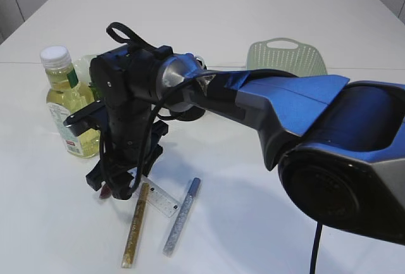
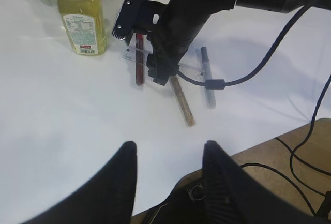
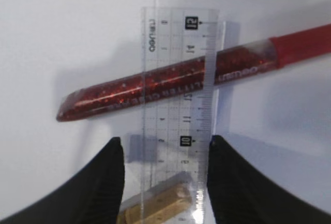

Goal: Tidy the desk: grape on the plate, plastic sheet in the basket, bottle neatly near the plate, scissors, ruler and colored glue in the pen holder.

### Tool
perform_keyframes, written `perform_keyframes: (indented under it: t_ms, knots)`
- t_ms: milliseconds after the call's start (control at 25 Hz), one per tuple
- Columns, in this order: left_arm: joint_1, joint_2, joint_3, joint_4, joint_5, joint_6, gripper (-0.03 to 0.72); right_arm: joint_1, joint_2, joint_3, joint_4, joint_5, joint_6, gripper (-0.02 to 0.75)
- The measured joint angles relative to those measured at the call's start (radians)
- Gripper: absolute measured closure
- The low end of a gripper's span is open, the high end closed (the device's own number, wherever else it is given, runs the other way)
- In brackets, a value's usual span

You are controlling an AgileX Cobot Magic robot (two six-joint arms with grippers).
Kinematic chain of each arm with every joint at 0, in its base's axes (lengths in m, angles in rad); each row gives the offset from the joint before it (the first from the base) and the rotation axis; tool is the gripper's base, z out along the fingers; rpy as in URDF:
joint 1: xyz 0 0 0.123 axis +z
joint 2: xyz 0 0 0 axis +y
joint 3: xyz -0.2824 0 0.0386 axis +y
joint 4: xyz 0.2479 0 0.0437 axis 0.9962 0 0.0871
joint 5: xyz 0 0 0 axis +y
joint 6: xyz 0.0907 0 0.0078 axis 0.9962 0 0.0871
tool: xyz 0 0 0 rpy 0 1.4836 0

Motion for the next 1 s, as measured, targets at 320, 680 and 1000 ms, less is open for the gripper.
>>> perform_keyframes:
  t_ms: [320, 680, 1000]
  knots:
    - [0.000, 0.000, 0.000, -0.016, 0.000, 0.000, 0.385, 0.000, 0.000, 0.000, 0.000, 0.000, 0.000, 0.435]
    - [0.000, 0.000, 0.000, -0.021, 0.000, 0.000, 0.388, 0.000, 0.000, -0.037, 0.000, 0.003, 0.000, 0.437]
    - [0.000, 0.000, 0.000, -0.022, 0.000, 0.000, 0.390, 0.000, 0.000, -0.100, -0.013, 0.006, 0.000, 0.437]
